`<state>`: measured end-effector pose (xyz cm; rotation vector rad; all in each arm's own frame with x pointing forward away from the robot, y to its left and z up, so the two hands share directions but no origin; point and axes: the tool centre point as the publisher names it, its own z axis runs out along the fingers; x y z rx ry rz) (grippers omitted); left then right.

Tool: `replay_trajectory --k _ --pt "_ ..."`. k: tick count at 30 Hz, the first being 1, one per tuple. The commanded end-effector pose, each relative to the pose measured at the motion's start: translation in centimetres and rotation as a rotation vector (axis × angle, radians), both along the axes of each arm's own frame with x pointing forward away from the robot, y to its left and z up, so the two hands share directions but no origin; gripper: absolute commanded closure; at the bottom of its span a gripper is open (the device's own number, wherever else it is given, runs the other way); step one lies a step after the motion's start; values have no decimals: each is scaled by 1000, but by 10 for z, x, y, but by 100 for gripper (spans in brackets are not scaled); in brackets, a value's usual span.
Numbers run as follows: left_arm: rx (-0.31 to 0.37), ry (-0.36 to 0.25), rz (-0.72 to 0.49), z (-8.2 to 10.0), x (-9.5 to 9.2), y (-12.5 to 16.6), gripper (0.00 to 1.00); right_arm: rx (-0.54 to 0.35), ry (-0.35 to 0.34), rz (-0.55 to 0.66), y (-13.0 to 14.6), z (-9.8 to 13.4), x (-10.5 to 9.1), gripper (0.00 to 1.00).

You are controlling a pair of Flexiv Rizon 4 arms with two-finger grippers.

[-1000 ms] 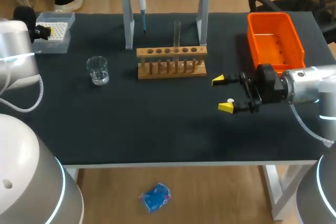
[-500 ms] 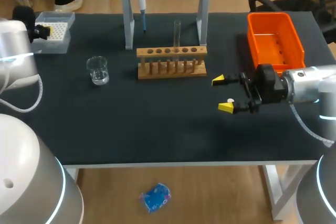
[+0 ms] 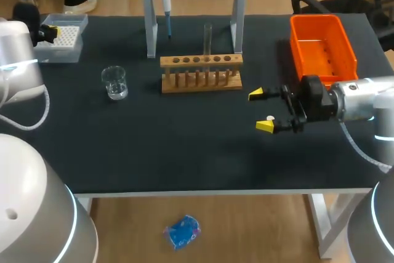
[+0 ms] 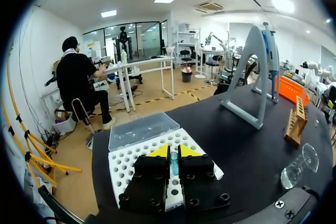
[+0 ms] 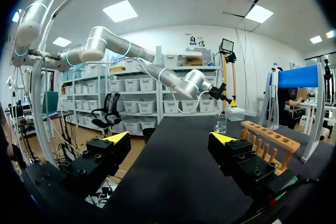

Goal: Invert the test tube, pick up the pipette, mount the tip to pipette, aspirate from beaker and dispense into the tube, eject the tip, return the pipette, and cap with the stopper.

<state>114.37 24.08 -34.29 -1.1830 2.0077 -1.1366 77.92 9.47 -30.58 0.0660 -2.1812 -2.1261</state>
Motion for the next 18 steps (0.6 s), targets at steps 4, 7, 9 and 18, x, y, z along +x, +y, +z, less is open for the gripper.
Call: replay_trajectory --k 4,7,9,18 --pt "16 -6 -1 16 -4 1 100 0 -1 -1 0 0 -1 0" --pt "25 -11 -4 23 -5 0 100 0 -1 -1 0 0 -1 0" --pt "30 -15 -5 27 -5 0 100 0 -1 -1 0 0 -1 0" --pt "56 -42 -12 51 -9 -5 100 0 -1 -1 0 0 -1 0"
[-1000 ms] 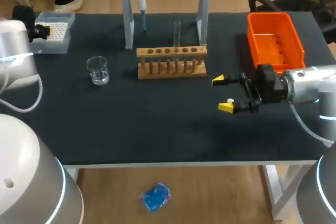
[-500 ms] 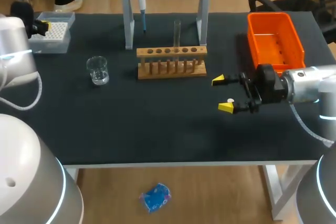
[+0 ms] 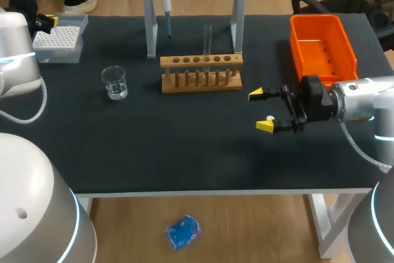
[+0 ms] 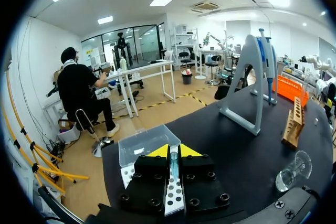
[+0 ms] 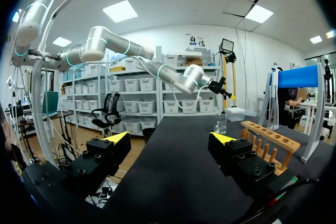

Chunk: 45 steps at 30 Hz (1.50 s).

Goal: Invert the test tube, pick up the pipette, mount the tip to pipette, aspirate from beaker and dispense into the tube, eject the tip, return the pipette, and cap with the stopper.

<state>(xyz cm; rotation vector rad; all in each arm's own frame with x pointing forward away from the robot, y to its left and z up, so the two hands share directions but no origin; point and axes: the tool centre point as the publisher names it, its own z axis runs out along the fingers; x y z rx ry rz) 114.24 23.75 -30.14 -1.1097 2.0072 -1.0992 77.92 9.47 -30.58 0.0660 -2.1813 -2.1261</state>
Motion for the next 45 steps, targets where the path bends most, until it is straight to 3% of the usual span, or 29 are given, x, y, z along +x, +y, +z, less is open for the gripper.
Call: replay_trajectory --k 1,11,21,28,32,34,36,40,45 --pt "10 -5 2 13 -9 -2 100 0 -1 -1 0 0 -1 0" --pt "7 5 -117 51 -43 -26 100 0 -1 -1 0 0 -1 0" --pt "-28 5 -324 96 -108 -89 100 0 -1 -1 0 0 -1 0" --pt "-30 18 -444 125 -165 -157 100 0 -1 -1 0 0 -1 0" --pt "-18 25 -482 130 -197 -196 100 0 -1 -1 0 0 -1 0" --pt "24 42 -498 130 -210 -211 100 0 -1 -1 0 0 -1 0" --pt "4 67 -524 129 -222 -227 100 0 -1 -1 0 0 -1 0" --pt "18 51 -546 125 -241 -256 100 0 -1 -1 0 0 -1 0" --pt "-45 35 -552 122 -254 -282 100 0 -1 -1 0 0 -1 0"
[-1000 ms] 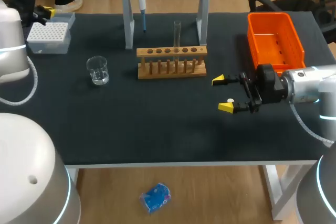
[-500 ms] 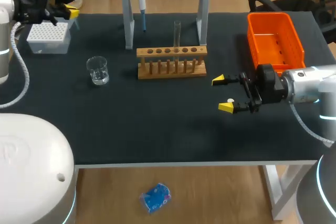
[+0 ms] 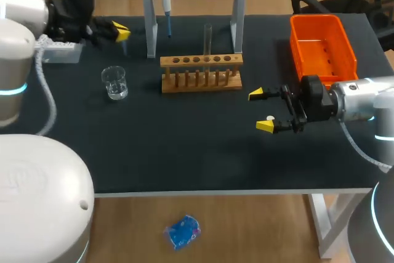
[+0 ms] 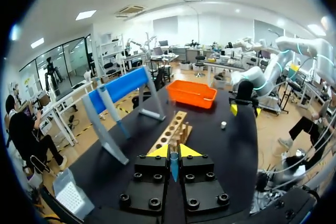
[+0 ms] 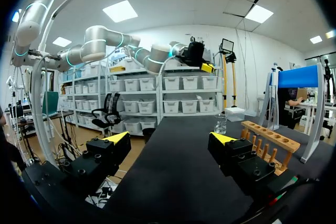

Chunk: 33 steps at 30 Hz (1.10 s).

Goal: Invert the test tube, pick up the pipette, mount the tip to pipette, aspirate from beaker and dispense into the tube, eject the tip, return the pipette, and cap with the stopper.

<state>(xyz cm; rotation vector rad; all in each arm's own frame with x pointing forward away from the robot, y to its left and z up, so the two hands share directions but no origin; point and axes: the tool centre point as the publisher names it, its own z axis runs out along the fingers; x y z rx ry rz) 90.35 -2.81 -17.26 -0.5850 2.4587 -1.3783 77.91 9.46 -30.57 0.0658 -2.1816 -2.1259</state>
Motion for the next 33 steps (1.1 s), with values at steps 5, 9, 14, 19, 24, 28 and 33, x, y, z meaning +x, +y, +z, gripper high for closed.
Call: replay_trajectory --k 5,9,14,19,24,28,33 --pt "-27 -30 32 -7 -15 -16 100 0 -1 -1 0 0 -1 0" --pt "-27 -30 32 -7 -15 -16 100 0 -1 -1 0 0 -1 0" --pt "-27 -30 32 -7 -15 -16 100 0 -1 -1 0 0 -1 0" --pt "-20 6 -25 -26 -19 -48 100 -19 -13 6 3 0 -1 0" --pt "-31 25 -113 -39 -27 -86 100 -47 -38 26 15 3 -2 0" --pt "4 15 -144 -43 -37 -104 100 -47 -47 23 21 3 2 0" --pt "11 4 -168 -47 -51 -121 100 -32 -55 33 32 0 6 0"
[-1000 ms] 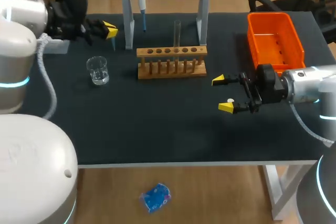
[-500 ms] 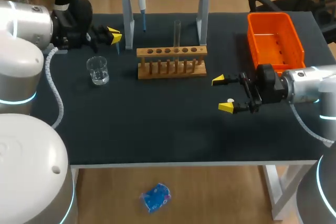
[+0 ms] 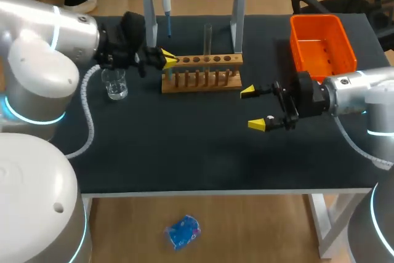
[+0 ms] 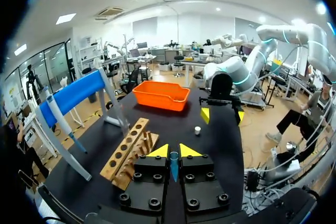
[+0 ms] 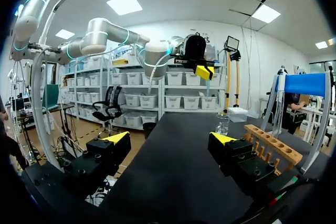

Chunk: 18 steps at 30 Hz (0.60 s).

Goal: Invert the test tube, pick up the pipette, mount the tip to pipette, aspirate from beaker and dispense into the tube, eject the tip, return the pipette, and cap with the stopper.

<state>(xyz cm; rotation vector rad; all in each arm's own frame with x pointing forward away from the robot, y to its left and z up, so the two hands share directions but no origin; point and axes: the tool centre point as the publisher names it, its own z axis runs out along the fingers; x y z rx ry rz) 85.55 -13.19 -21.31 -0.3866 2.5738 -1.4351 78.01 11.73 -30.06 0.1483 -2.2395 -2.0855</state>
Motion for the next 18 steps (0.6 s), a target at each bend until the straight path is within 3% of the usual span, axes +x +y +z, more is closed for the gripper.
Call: replay_trajectory --k 1,6,18 --pt "-1 -7 -1 -7 -6 -20 100 12 -2 5 11 -5 7 0" --pt "12 -6 -35 -12 -18 -41 100 16 -2 17 23 -7 10 0" --pt "12 -6 -35 -12 -18 -41 100 16 -2 17 23 -7 10 0"
